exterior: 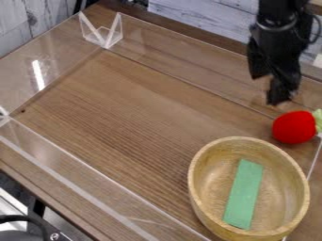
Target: Move the red object to the left side of the table
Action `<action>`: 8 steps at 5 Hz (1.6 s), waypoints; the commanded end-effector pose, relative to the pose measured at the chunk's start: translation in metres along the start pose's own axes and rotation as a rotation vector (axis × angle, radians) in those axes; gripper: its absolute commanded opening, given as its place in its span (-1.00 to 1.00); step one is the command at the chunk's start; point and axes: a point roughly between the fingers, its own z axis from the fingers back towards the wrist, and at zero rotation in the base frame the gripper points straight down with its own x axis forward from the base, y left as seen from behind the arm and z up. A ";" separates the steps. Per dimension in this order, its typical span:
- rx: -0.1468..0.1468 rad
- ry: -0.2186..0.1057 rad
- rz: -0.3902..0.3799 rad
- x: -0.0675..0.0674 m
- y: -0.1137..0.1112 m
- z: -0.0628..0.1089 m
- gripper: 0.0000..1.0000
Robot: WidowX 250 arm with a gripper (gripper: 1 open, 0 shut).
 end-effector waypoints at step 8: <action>0.044 -0.041 -0.028 -0.001 -0.005 0.013 -1.00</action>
